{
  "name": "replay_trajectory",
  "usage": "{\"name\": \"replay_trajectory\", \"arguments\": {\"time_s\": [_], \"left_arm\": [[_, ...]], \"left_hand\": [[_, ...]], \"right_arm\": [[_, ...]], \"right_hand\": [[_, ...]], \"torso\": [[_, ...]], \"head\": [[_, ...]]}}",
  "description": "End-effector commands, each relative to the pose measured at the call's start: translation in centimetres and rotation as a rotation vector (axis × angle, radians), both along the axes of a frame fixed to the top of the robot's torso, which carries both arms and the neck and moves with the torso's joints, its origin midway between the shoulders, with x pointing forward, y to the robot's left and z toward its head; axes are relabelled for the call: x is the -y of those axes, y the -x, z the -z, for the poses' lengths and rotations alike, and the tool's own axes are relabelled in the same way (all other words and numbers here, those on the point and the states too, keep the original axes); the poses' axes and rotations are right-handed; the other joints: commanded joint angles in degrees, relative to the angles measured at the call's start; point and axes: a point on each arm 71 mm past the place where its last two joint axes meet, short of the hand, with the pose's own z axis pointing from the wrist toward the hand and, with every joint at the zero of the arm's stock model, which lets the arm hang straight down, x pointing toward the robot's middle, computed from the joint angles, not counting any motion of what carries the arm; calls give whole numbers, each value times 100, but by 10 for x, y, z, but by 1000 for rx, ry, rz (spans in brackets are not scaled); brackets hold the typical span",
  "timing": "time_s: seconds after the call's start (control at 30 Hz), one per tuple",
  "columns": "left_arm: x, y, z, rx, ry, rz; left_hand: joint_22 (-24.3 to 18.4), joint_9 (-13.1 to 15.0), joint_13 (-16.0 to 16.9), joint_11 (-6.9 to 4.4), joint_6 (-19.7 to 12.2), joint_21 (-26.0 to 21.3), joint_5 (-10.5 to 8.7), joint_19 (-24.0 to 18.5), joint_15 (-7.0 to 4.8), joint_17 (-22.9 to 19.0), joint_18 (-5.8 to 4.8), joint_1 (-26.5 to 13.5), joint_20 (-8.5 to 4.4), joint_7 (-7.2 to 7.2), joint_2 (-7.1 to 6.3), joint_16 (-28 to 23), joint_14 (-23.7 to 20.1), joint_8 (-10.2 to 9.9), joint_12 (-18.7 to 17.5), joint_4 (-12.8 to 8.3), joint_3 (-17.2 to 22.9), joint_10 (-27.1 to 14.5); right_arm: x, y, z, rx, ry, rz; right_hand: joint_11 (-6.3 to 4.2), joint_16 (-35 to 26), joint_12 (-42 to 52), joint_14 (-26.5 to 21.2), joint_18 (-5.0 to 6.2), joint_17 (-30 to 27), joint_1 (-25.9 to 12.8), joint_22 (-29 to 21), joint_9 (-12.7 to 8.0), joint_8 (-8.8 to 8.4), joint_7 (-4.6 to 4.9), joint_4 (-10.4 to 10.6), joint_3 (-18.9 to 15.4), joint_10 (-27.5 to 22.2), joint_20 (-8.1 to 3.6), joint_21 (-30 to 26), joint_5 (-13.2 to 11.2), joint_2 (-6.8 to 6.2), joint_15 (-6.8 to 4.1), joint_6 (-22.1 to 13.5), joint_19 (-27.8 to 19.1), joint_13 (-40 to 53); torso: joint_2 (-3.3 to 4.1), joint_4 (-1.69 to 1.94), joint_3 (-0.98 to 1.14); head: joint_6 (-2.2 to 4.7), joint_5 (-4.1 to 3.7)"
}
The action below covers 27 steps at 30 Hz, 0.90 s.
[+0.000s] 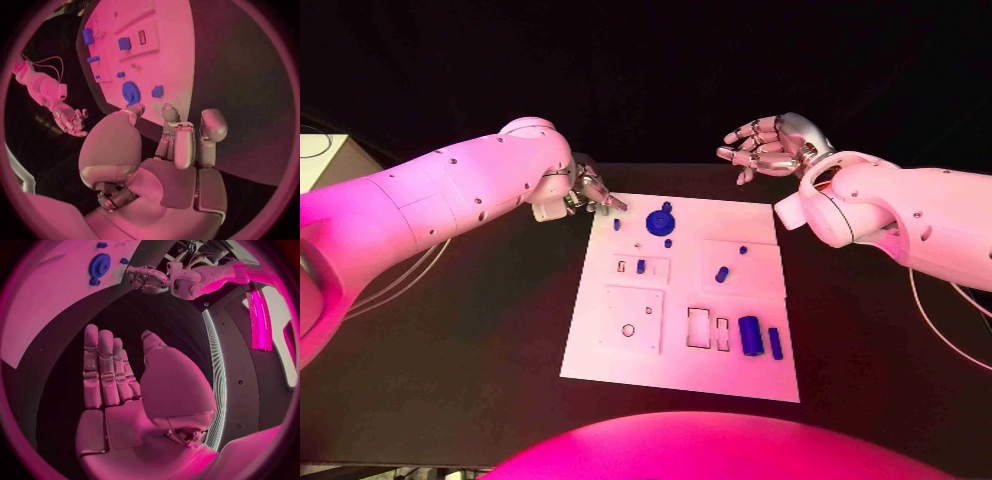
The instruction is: Assemble the parts on the task board
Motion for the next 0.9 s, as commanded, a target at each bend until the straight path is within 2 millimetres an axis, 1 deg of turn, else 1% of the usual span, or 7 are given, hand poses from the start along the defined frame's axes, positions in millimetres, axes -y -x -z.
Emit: {"name": "replay_trajectory", "arguments": {"time_s": [0.03, 0.13, 0.2, 0.23, 0.33, 0.53, 0.9], "left_arm": [[4, 2, 2, -21, 14, 26], [5, 2, 3, -27, 13, 28], [5, 2, 4, -30, 12, 29], [5, 2, 4, -31, 11, 30], [4, 2, 5, -35, 10, 30], [6, 3, 7, -49, 13, 35], [6, 5, 12, -75, 6, 46]], "left_hand": [[-6, -8, -9, 11, 35, -17, -24, -1, 30, 347, 97, -40, 20, -2, 38, -8, 287, -11, 17, -4, -38, -33], [-8, -11, -16, 10, 39, -18, -19, -3, 29, 346, 98, -34, 21, -3, 54, -8, 287, -11, 15, -6, -37, -37], [-8, -11, -16, 10, 39, -18, -19, -3, 29, 346, 98, -34, 21, -3, 54, -8, 287, -11, 15, -6, -37, -37], [-10, -12, -18, 9, 41, -19, -18, -4, 29, 342, 98, -29, 21, -4, 63, -10, 285, -10, 15, -8, -37, -39], [-5, -14, -16, 8, 42, -17, -15, -2, 28, 348, 97, -21, 22, -4, 75, -7, 286, -10, 17, -10, -36, -39], [-6, -29, -14, 4, 48, -20, 3, -6, 26, 351, 98, 49, 23, -6, 134, -3, 286, -13, 27, -19, -25, -42], [7, -51, -14, -3, 77, -15, 13, -1, 21, 363, 97, 189, 22, -14, 194, 7, 289, -8, 44, -30, -3, -39]], "right_arm": [[1, -1, -3, 36, -44, 16], [1, -1, -3, 37, -55, 16], [1, -1, -3, 36, -62, 15], [0, -2, -3, 36, -67, 14], [0, -2, -3, 34, -78, 11], [-1, -3, -3, 31, -91, 8], [-3, -3, -3, 28, -97, 4]], "right_hand": [[35, -517, -295, -156, 45, -186, -7, -346, 26, 71, 100, -9, 64, -139, 83, -338, 22, -50, 51, -109, -65, -394], [129, -1089, -540, -210, 65, -399, -14, -731, 56, 147, 148, -7, 98, -208, 144, -675, 36, -48, 121, -202, -108, -788], [213, -1796, -804, -655, 20, -734, 9, -1133, 69, 219, 222, -20, 131, -277, 283, -1093, 46, -59, 268, -228, -413, -1179], [246, -2006, -897, -659, 73, -876, 14, -1315, 58, 237, 258, -17, 149, -226, 317, -1238, 44, -57, 314, -245, -469, -1368], [274, -2531, -1117, -758, 57, -1237, 44, -1773, -34, 233, 277, -27, 201, -167, 436, -1512, 47, -65, 386, -301, -521, -1867], [298, -2804, -1211, -704, 60, -1460, 25, -2126, -122, 230, 291, -24, 229, -113, 467, -1522, 48, -67, 414, -303, -538, -2219], [321, -2900, -1237, -702, 57, -1536, -20, -2259, -160, 222, 314, -20, 219, -130, 483, -1524, 53, -60, 435, -325, -556, -2342]], "torso": [[1, 0, 0], [-2, 5, 1], [-2, 6, 1], [-3, 6, 2], [-5, 6, 2], [-10, 6, 1], [-7, 5, 5]], "head": [[-6, -9], [-6, -30], [-6, -14], [-6, -11], [-6, -15], [-6, -34], [-6, -28]]}}
